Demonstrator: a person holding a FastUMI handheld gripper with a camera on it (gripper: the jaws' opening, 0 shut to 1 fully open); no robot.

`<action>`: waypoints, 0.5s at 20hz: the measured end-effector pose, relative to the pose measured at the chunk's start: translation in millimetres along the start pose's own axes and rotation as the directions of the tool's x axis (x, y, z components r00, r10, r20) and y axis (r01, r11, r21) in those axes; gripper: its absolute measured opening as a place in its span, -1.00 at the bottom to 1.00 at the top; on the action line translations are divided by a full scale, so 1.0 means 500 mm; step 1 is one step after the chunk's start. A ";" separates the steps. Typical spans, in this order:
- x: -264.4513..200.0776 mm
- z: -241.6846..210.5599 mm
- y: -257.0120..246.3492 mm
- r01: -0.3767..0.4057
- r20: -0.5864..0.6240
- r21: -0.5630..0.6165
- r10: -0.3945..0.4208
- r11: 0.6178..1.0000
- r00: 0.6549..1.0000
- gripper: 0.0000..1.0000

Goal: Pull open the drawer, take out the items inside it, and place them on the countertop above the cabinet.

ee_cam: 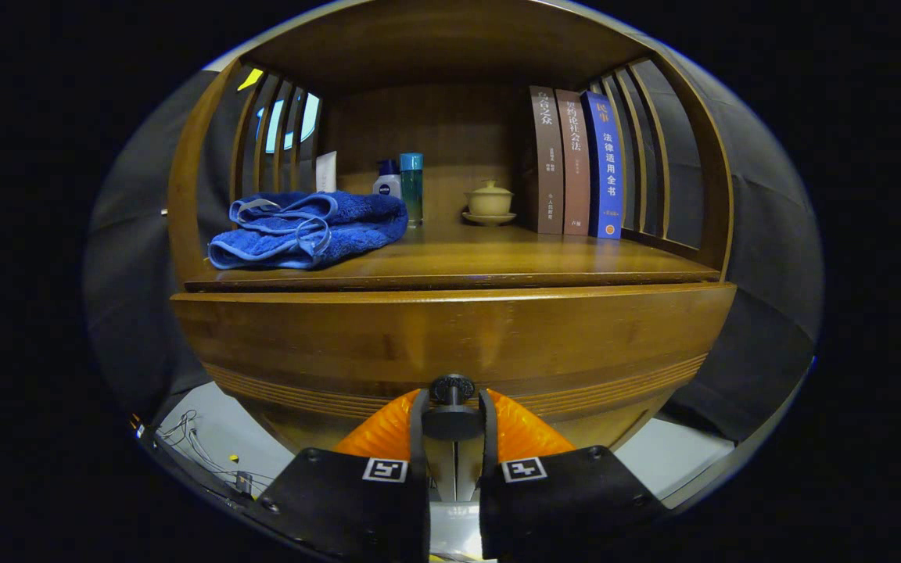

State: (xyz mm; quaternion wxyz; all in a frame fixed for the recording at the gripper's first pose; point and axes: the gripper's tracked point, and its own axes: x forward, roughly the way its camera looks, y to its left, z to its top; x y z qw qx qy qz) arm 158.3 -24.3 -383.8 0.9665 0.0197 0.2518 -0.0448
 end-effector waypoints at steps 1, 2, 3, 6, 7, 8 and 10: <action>-0.010 -0.003 -0.001 0.001 -0.002 0.000 -0.001 1.000 1.000 -0.42; -0.023 -0.007 -0.001 0.001 -0.005 -0.001 -0.001 1.000 1.000 -0.42; -0.039 -0.013 -0.001 0.000 -0.009 0.003 0.000 1.000 1.000 -0.42; -0.084 -0.029 -0.004 -0.004 -0.022 0.006 0.004 1.000 1.000 -0.42; -0.098 -0.035 -0.006 -0.003 -0.028 0.006 0.003 1.000 1.000 -0.42; -0.111 -0.039 -0.005 -0.003 -0.034 0.009 0.003 1.000 0.999 -0.42; -0.136 -0.049 -0.004 -0.005 -0.050 0.022 0.006 1.000 0.999 -0.42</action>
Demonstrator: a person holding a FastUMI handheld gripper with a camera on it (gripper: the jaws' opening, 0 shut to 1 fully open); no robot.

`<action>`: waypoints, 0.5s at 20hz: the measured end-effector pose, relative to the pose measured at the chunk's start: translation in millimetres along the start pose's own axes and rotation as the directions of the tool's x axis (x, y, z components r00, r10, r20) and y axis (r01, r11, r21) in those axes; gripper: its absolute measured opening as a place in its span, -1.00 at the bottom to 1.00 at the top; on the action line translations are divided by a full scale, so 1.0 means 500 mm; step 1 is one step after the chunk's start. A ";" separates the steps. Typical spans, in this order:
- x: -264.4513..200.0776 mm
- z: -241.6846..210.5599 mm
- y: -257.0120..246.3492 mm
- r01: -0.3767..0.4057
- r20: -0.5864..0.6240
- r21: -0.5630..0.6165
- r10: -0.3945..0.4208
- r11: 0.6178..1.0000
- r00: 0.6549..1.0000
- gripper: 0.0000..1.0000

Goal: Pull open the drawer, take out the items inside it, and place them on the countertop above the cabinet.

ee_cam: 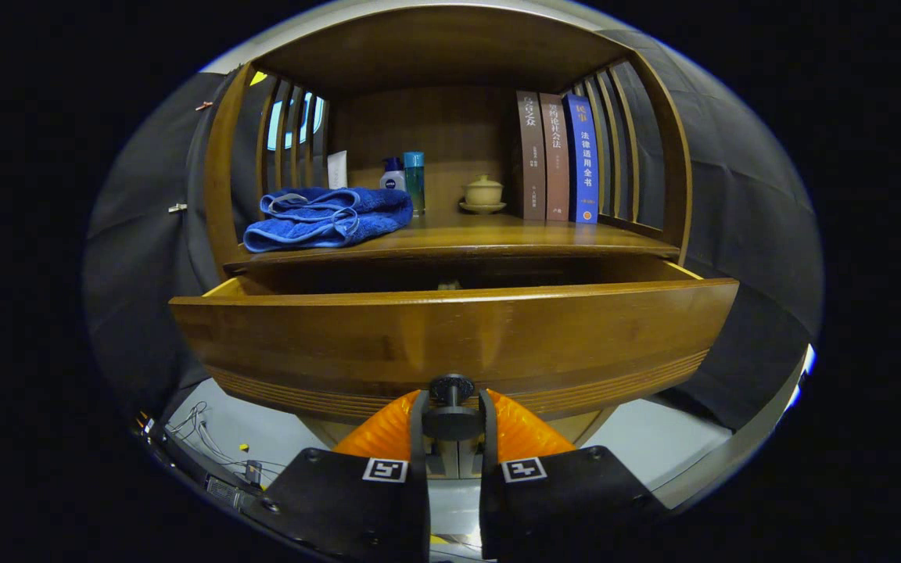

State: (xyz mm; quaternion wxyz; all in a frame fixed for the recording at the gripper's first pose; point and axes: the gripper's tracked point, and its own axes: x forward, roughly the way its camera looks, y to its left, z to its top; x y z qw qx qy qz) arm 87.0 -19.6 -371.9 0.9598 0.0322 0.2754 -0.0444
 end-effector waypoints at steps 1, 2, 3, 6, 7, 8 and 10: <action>-0.010 -0.003 -0.002 0.001 -0.006 0.003 -0.001 1.000 1.000 -0.42; -0.021 -0.005 -0.001 0.002 -0.010 0.005 -0.002 1.000 1.000 -0.42; -0.031 -0.012 -0.001 0.000 -0.015 0.008 0.000 1.000 1.000 -0.42; -0.064 -0.025 -0.002 -0.007 -0.031 0.021 0.007 1.000 0.999 -0.42; -0.076 -0.030 -0.004 -0.006 -0.036 0.021 0.006 1.000 0.999 -0.42; -0.086 -0.035 -0.004 -0.006 -0.042 0.023 0.007 1.000 0.999 -0.42; -0.104 -0.044 -0.006 -0.007 -0.057 0.032 0.008 0.999 0.998 -0.42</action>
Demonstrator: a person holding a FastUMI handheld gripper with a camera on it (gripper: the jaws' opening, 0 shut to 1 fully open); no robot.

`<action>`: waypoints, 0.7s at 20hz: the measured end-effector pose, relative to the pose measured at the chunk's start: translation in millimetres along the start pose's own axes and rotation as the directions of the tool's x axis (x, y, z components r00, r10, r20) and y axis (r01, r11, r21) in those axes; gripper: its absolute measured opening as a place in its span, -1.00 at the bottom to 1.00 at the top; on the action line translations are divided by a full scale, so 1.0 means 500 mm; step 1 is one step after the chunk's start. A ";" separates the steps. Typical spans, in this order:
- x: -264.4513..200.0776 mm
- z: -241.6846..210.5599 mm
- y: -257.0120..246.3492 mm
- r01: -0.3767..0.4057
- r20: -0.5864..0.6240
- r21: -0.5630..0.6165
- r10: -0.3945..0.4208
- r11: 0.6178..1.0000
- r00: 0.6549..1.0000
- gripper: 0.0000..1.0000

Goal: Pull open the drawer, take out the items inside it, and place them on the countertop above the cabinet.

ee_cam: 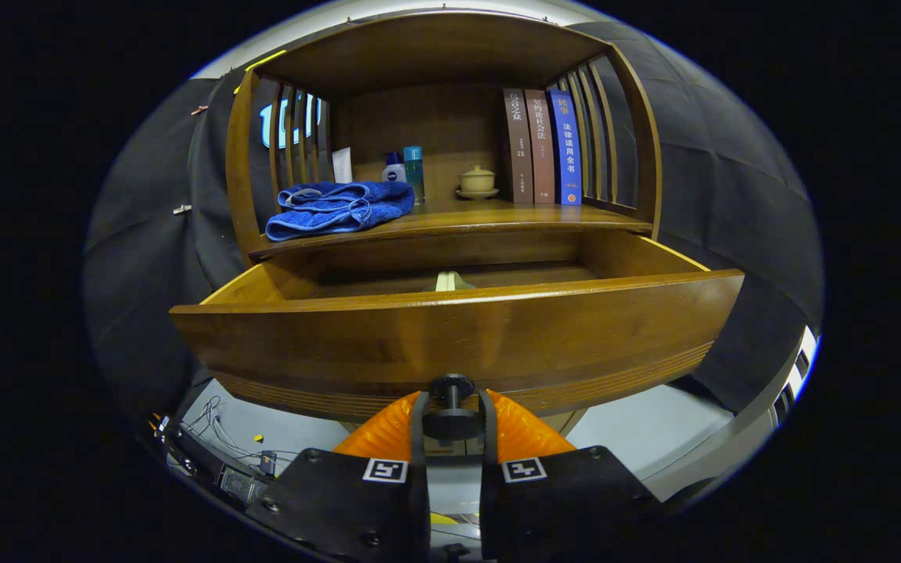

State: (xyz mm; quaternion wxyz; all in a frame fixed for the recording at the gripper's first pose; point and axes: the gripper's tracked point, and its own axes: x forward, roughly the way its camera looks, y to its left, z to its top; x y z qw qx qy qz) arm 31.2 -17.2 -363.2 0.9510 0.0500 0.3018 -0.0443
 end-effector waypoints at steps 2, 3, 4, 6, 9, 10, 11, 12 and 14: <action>-0.016 -0.007 -0.002 -0.003 -0.017 0.014 0.003 1.000 1.000 -0.42; -0.023 -0.012 -0.002 -0.004 -0.025 0.020 0.004 1.000 1.000 -0.42; -0.030 -0.015 -0.002 -0.004 -0.033 0.022 0.005 1.000 0.999 -0.42; -0.042 -0.032 -0.002 -0.001 -0.050 0.021 0.002 1.000 0.999 -0.42; -0.047 -0.043 0.001 0.004 -0.058 0.032 -0.002 0.999 0.998 -0.43; -0.048 -0.046 0.002 0.004 -0.054 0.030 -0.003 1.000 0.999 -0.43; -0.051 -0.048 0.001 0.005 -0.056 0.028 -0.003 1.000 0.998 -0.42; -0.048 -0.047 0.000 0.005 -0.058 0.030 -0.003 1.000 0.998 -0.42; -0.052 -0.048 0.000 0.006 -0.067 0.020 -0.005 1.000 0.998 -0.33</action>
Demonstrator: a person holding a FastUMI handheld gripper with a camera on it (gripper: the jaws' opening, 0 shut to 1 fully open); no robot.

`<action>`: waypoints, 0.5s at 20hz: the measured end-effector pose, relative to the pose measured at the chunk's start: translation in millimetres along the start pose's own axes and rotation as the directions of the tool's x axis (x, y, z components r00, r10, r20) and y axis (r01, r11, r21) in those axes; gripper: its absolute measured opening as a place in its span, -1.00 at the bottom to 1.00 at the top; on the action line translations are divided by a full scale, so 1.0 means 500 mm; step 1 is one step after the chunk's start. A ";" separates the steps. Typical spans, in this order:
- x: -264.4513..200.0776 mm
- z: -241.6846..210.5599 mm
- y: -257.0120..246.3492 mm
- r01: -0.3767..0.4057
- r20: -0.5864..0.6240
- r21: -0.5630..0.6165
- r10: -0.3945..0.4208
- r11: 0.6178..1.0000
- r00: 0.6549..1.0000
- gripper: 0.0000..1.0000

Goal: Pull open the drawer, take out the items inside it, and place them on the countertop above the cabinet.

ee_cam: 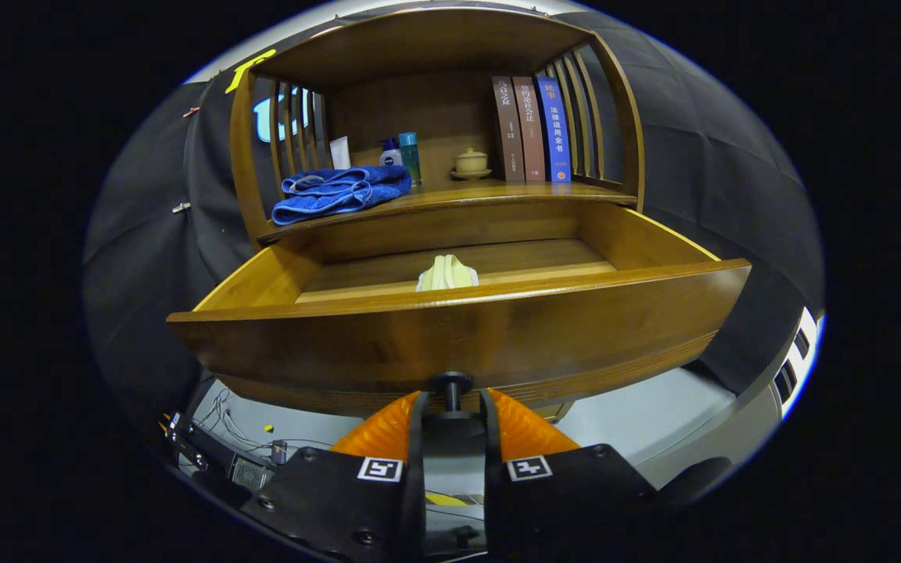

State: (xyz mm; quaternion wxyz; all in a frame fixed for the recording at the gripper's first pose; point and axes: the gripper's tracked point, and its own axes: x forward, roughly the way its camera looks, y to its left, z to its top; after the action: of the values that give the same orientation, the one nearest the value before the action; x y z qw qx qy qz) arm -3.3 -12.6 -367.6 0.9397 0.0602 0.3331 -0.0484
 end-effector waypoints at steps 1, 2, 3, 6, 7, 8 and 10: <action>-0.001 -0.002 -0.001 0.001 -0.007 -0.004 -0.001 1.000 1.000 -0.32; -0.003 -0.003 0.000 -0.002 -0.011 -0.002 0.002 1.000 1.000 -0.25; -0.003 0.001 0.001 -0.006 -0.013 0.003 0.006 1.000 1.000 -0.24; -0.032 0.020 -0.001 0.000 0.026 0.005 0.000 1.000 1.000 0.06; -0.049 0.034 -0.001 0.004 0.041 0.002 -0.004 1.000 0.999 0.07; -0.067 0.050 0.000 0.007 0.059 -0.002 -0.006 1.000 0.998 0.36; -0.099 0.098 0.007 0.004 0.113 -0.006 -0.003 1.000 0.994 0.92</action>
State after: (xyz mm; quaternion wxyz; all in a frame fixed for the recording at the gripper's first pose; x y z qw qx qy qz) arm -11.0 -13.9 -298.2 0.9572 0.0540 0.2796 -0.0524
